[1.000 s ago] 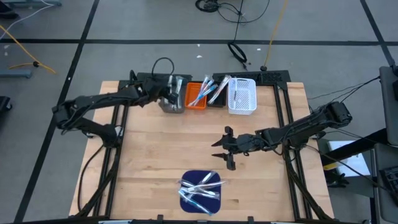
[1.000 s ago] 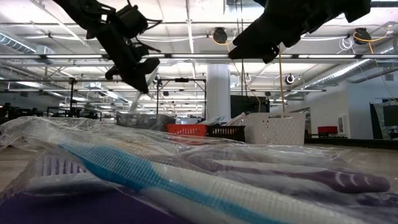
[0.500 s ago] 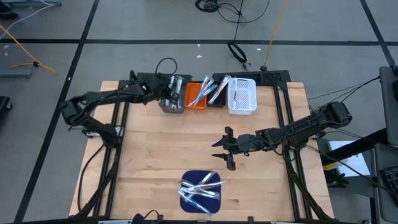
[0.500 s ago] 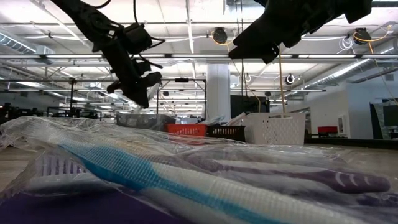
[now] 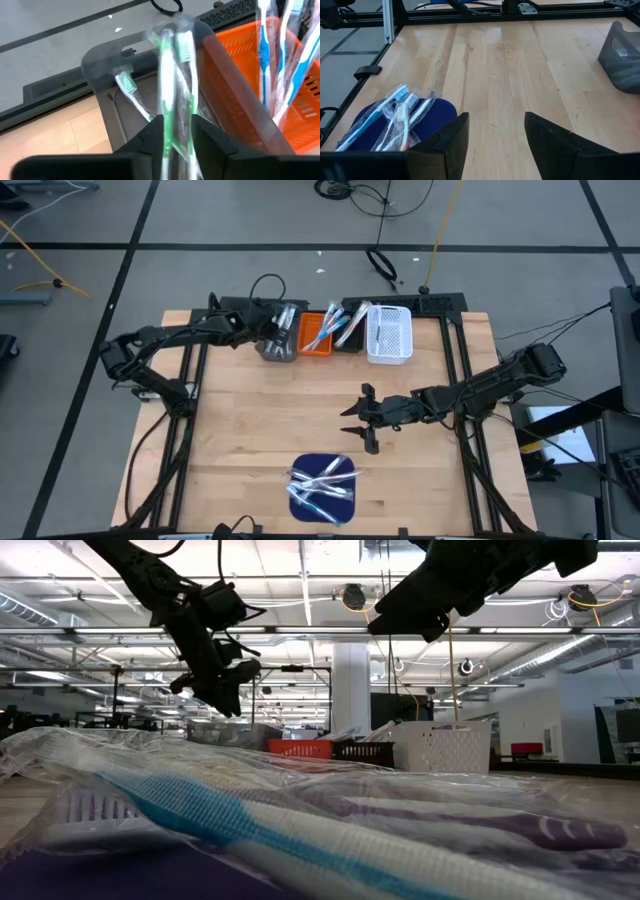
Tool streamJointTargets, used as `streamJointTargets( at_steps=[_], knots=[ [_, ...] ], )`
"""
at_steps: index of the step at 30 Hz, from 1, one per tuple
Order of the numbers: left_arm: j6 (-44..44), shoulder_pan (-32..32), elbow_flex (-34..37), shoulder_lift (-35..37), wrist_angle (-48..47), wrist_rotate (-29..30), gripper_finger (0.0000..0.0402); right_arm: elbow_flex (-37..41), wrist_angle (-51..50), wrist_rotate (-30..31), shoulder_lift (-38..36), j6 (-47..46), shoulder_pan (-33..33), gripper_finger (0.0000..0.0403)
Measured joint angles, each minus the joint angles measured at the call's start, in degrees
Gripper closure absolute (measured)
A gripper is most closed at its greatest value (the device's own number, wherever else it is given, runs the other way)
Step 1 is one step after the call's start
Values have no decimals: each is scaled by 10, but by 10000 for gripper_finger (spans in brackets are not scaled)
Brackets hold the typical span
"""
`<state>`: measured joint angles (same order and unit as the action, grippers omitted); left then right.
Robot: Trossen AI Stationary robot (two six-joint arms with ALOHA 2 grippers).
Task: Pick & Place Toothbrushes
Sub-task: Put the green toothbrush into the light black bin, then put the blue toothbrush into the orange bin
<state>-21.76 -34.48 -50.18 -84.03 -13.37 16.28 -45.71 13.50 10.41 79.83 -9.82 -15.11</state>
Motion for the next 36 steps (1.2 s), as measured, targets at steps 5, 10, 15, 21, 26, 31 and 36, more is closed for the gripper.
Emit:
streamJointTargets(
  at_steps=[5, 10, 15, 21, 26, 31, 36],
  knots=[
    [4, 0, 0, 0, 0, -8, 266, 0, 0, 0, 0, 0, 0, 220],
    [14, 1, 0, 4, -2, -20, 247, 0, 0, -1, 0, 0, 0, 220],
    [37, 17, 0, 37, -3, -91, 245, 0, -1, -1, 0, 0, -7, 220],
    [61, 91, 0, 88, -21, -153, 245, 0, -1, -2, 0, -4, -21, 220],
    [60, 172, 0, 110, -33, -152, 245, 0, -3, -2, 0, -31, -44, 220],
    [46, 249, 0, 110, -31, -140, 245, 0, -12, -2, 13, -54, -78, 220],
    [27, 312, 0, 110, -28, -82, 245, 0, 13, -1, 76, -61, -119, 220]
  ],
)
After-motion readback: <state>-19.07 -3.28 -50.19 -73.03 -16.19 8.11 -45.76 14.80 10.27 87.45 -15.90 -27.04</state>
